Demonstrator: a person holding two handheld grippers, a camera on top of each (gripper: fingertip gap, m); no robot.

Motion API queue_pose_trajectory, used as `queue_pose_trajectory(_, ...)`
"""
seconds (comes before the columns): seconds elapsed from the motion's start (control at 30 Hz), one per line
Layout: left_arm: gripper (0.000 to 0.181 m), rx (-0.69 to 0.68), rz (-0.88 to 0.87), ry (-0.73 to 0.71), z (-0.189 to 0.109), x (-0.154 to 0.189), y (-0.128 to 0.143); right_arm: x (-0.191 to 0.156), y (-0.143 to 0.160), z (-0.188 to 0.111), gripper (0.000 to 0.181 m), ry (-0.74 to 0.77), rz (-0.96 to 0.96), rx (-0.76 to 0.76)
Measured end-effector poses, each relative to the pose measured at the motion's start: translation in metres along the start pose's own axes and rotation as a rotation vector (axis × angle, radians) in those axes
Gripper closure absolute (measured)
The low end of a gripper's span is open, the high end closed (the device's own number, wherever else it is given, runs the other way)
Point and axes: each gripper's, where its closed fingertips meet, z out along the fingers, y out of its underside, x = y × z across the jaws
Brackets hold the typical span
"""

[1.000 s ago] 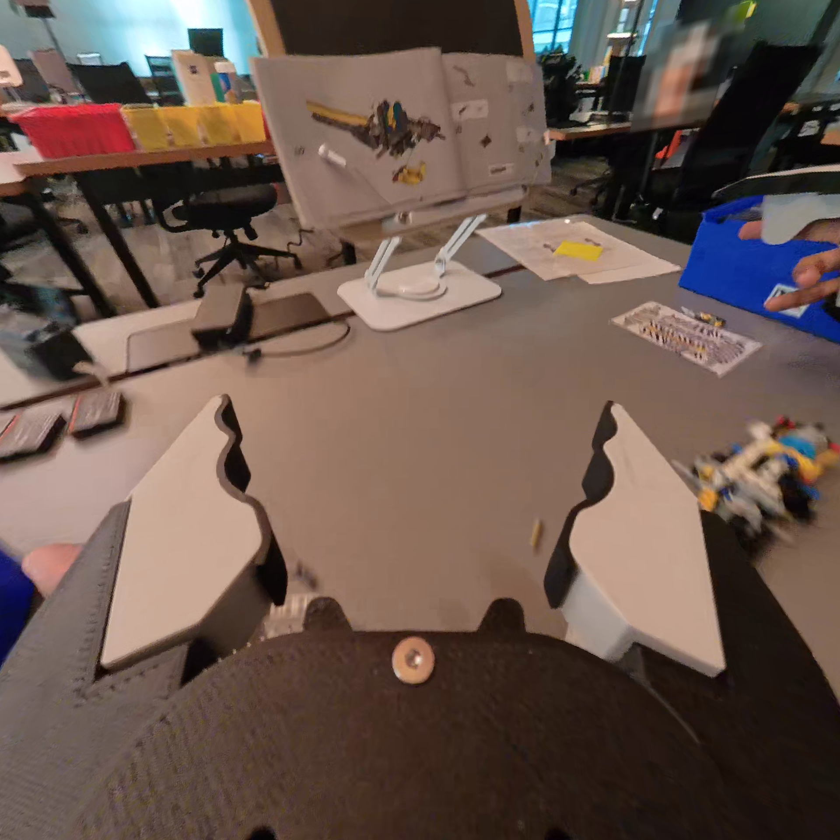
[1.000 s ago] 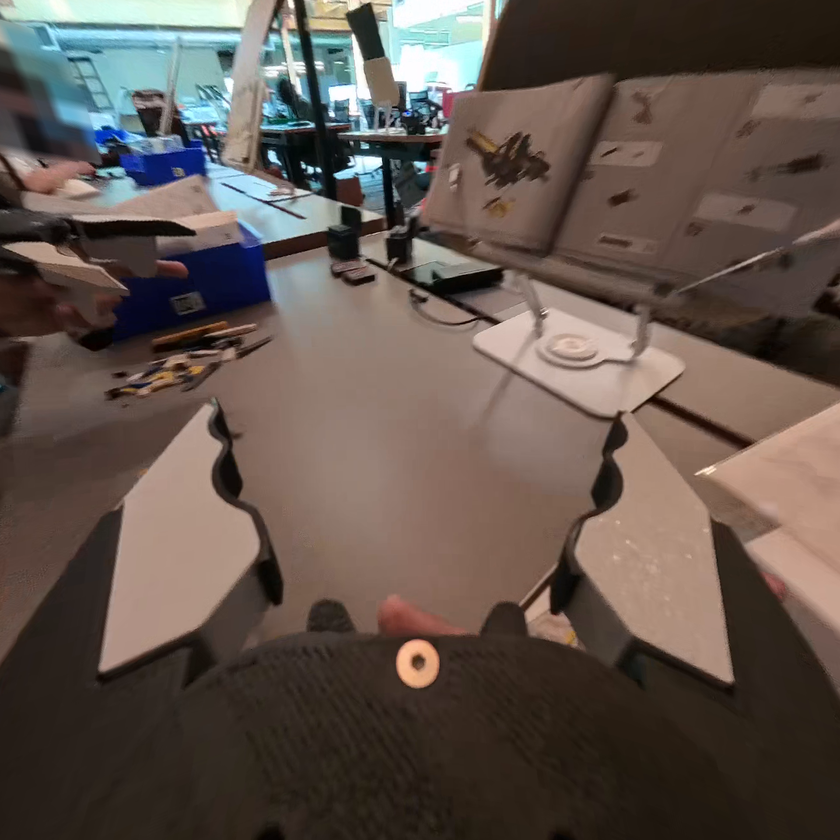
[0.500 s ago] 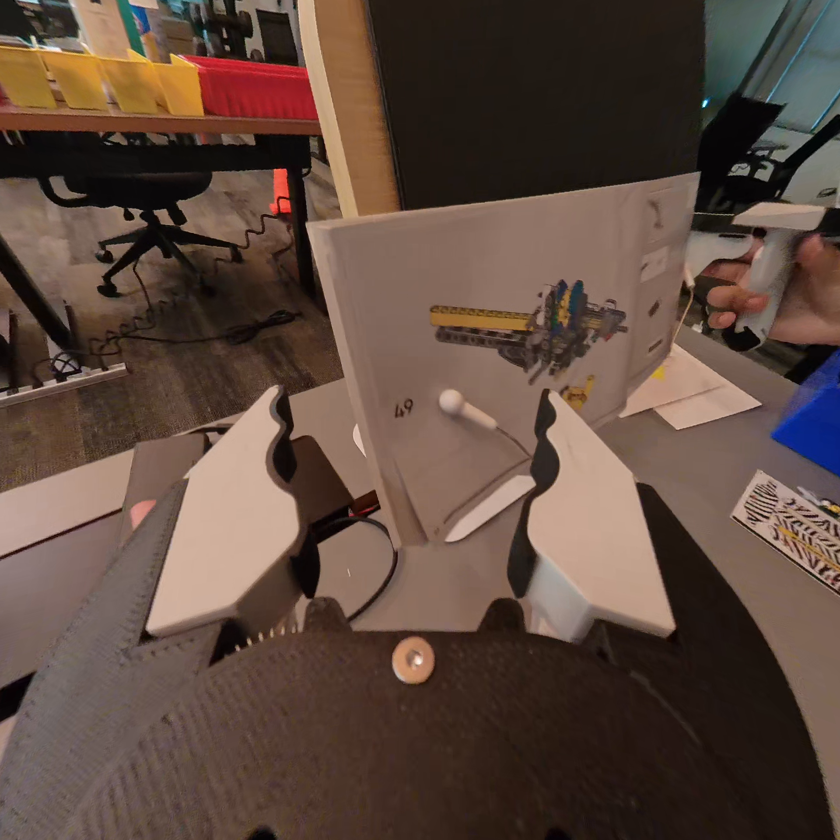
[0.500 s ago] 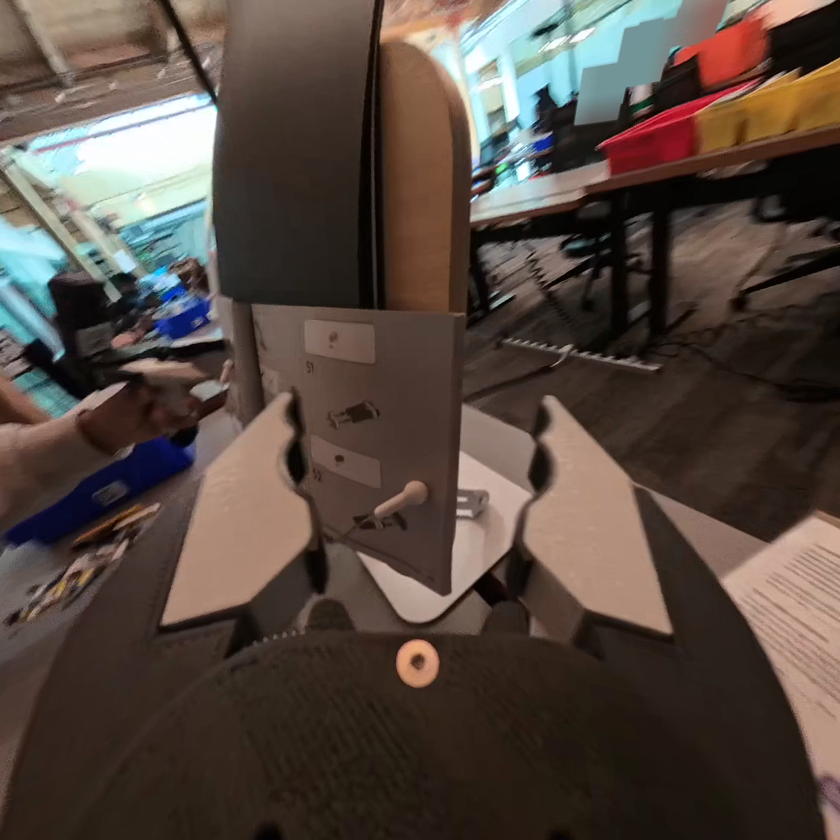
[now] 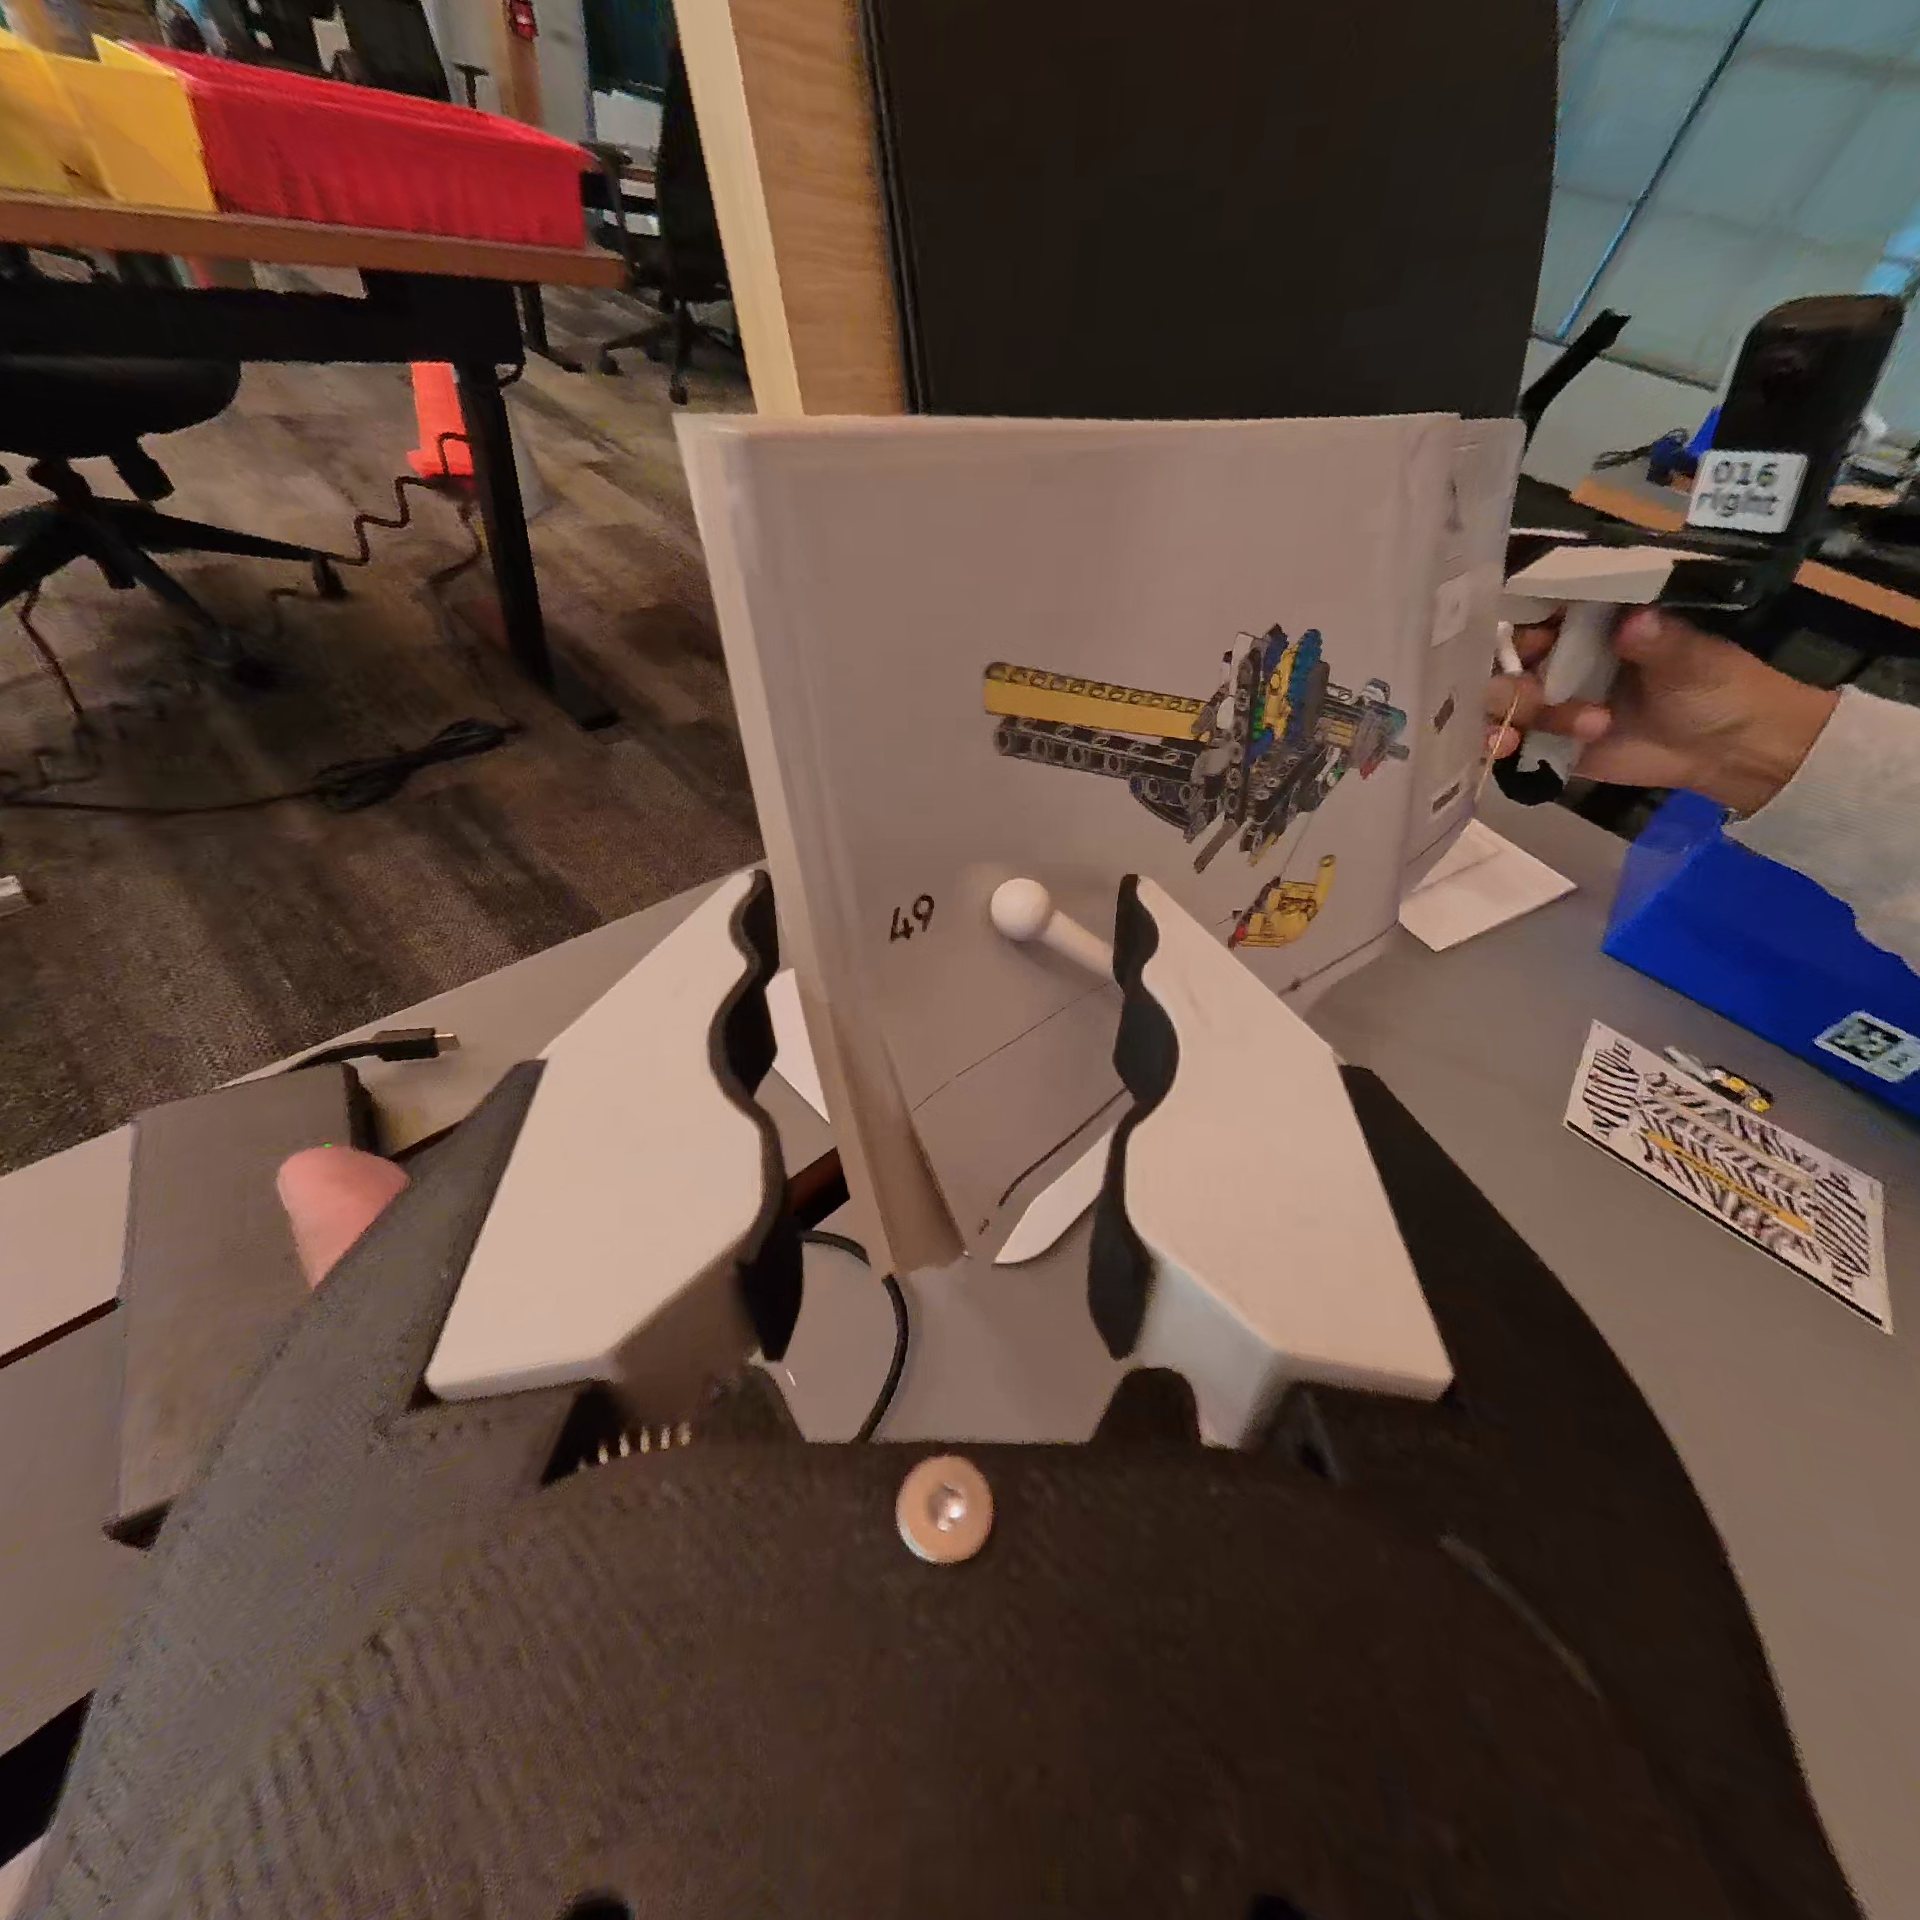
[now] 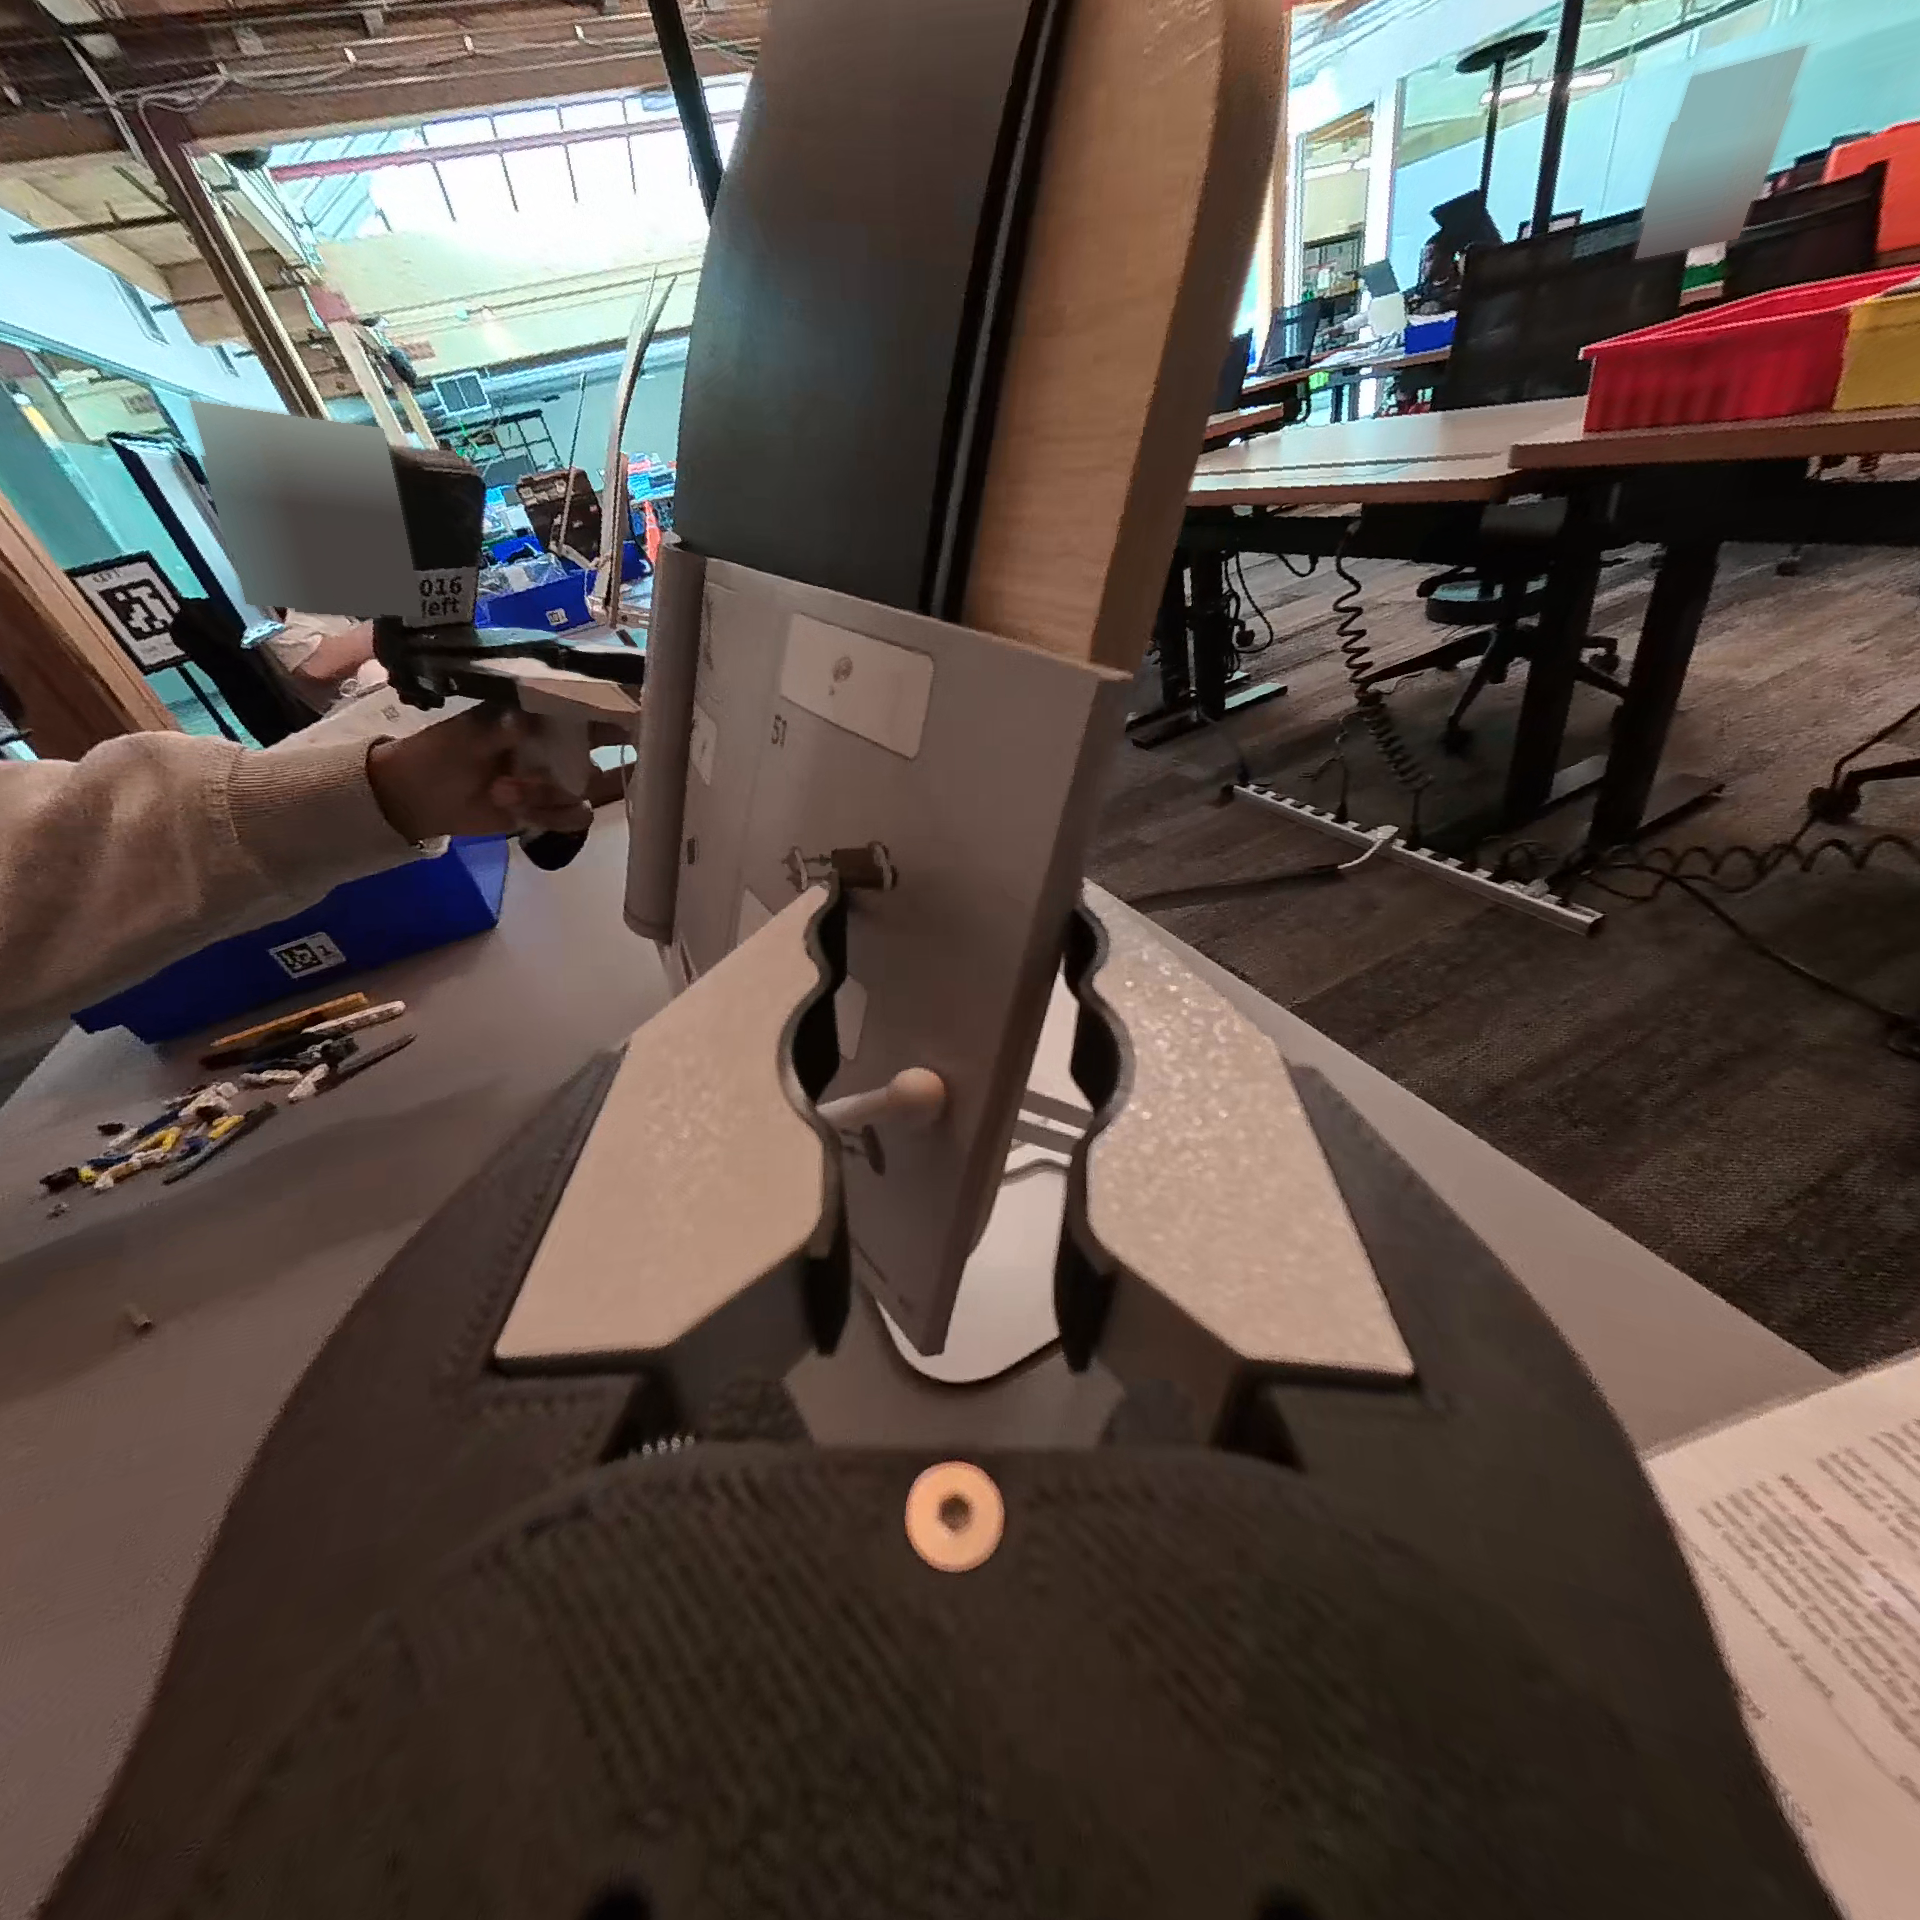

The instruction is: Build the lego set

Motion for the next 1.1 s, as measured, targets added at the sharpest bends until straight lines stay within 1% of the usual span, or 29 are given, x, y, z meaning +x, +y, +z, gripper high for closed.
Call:
queue_pose_trajectory(0.03, 0.116, -0.008, -0.003, 0.015, 0.0, 0.003, 0.002, 0.0, 0.0, 0.0, 0.14, -0.002, 0.004, -0.007)
queue_pose_trajectory(0.1, 0.106, -0.014, -0.014, 0.042, -0.002, 0.01, 0.006, 0.001, -0.001, -0.001, 0.136, 0.002, 0.004, -0.021)
queue_pose_trajectory(0.13, 0.102, -0.018, -0.018, 0.047, -0.005, 0.012, 0.007, 0.005, -0.004, -0.002, 0.119, 0.035, 0.003, -0.023)
queue_pose_trajectory(0.17, 0.097, -0.022, -0.009, 0.04, -0.009, 0.014, 0.008, 0.011, -0.009, -0.005, 0.108, 0.09, -0.01, -0.018)
queue_pose_trajectory(0.2, 0.092, -0.028, 0.007, 0.023, -0.016, 0.015, 0.009, 0.015, -0.018, -0.011, 0.107, 0.14, -0.039, -0.006)
queue_pose_trajectory(0.23, 0.088, -0.035, 0.023, -0.002, -0.025, 0.015, 0.008, 0.016, -0.028, -0.02, 0.102, 0.19, -0.075, 0.01)
queue_pose_trajectory(0.3, 0.081, -0.051, 0.042, -0.035, -0.05, 0.018, 0.005, 0.006, -0.046, -0.038, 0.084, 0.284, -0.162, 0.012)
queue_pose_trajectory(0.33, 0.081, -0.06, 0.049, -0.037, -0.066, 0.025, 0.003, -0.009, -0.049, -0.045, 0.076, 0.308, -0.21, -0.011)
queue_pose_trajectory(0.37, 0.075, -0.067, 0.055, -0.035, -0.084, 0.034, 0.002, -0.033, -0.048, -0.049, 0.062, 0.304, -0.247, -0.038)
queue_pose_trajectory(0.4, 0.059, -0.075, 0.064, -0.014, -0.104, 0.05, 0.002, -0.065, -0.043, -0.051, 0.043, 0.264, -0.266, -0.06)
queue_pose_trajectory(0.43, 0.043, -0.084, 0.074, 0.011, -0.125, 0.068, 0.005, -0.103, -0.033, -0.051, 0.032, 0.198, -0.273, -0.089)
queue_pose_trajectory(0.47, 0.034, -0.088, 0.089, 0.017, -0.146, 0.086, 0.011, -0.141, -0.018, -0.053, 0.031, 0.135, -0.282, -0.13)
queue_pose_trajectory(0.5, 0.029, -0.095, 0.117, -0.004, -0.167, 0.102, 0.019, -0.177, -0.001, -0.055, 0.031, 0.095, -0.302, -0.171)
queue_pose_trajectory(0.53, 0.024, -0.106, 0.154, -0.045, -0.188, 0.117, 0.029, -0.208, 0.018, -0.058, 0.03, 0.082, -0.34, -0.204)
queue_pose_trajectory(0.6, 0.022, -0.127, 0.193, -0.122, -0.23, 0.146, 0.057, -0.255, 0.058, -0.064, 0.031, 0.126, -0.468, -0.27)
queue_pose_trajectory(0.67, 0.023, -0.136, 0.199, -0.168, -0.27, 0.177, 0.092, -0.287, 0.094, -0.071, 0.038, 0.208, -0.606, -0.336)
queue_pose_trajectory(0.73, 0.03, -0.113, 0.131, -0.18, -0.304, 0.212, 0.127, -0.32, 0.12, -0.074, 0.052, 0.243, -0.695, -0.371)
queue_pose_trajectory(0.77, 0.034, -0.093, 0.096, -0.193, -0.319, 0.229, 0.142, -0.337, 0.125, -0.074, 0.061, 0.26, -0.721, -0.363)
queue_pose_trajectory(0.83, 0.048, 0.061, 0.019, -0.265, -0.344, 0.253, 0.152, -0.372, 0.124, -0.069, 0.065, 0.271, -0.704, -0.293)
queue_pose_trajectory(0.87, 0.05, 0.146, -0.013, -0.277, -0.353, 0.267, 0.153, -0.39, 0.121, -0.066, 0.07, 0.259, -0.67, -0.244)
queue_pose_trajectory(0.9, 0.047, 0.218, -0.017, -0.26, -0.359, 0.281, 0.153, -0.407, 0.119, -0.062, 0.07, 0.237, -0.638, -0.199)
queue_pose_trajectory(0.93, 0.058, 0.294, -0.018, -0.275, -0.365, 0.289, 0.151, -0.425, 0.117, -0.056, 0.071, 0.213, -0.609, -0.149)
queue_pose_trajectory(0.97, 0.082, 0.372, -0.03, -0.316, -0.372, 0.29, 0.149, -0.439, 0.116, -0.05, 0.084, 0.2, -0.579, -0.101)
queue_pose_trajectory(1.0, 0.114, 0.441, -0.043, -0.322, -0.376, 0.294, 0.145, -0.451, 0.117, -0.043, 0.095, 0.197, -0.542, -0.068)
queue_pose_trajectory(1.03, 0.144, 0.499, -0.049, -0.28, -0.378, 0.302, 0.141, -0.461, 0.118, -0.035, 0.102, 0.199, -0.489, -0.041)
queue_pose_trajectory(1.07, 0.169, 0.525, -0.045, -0.23, -0.377, 0.309, 0.139, -0.472, 0.12, -0.025, 0.106, 0.19, -0.424, -0.01)
queue_pose_trajectory(1.1, 0.181, 0.521, -0.03, -0.201, -0.373, 0.312, 0.138, -0.485, 0.124, -0.017, 0.108, 0.163, -0.358, 0.019)
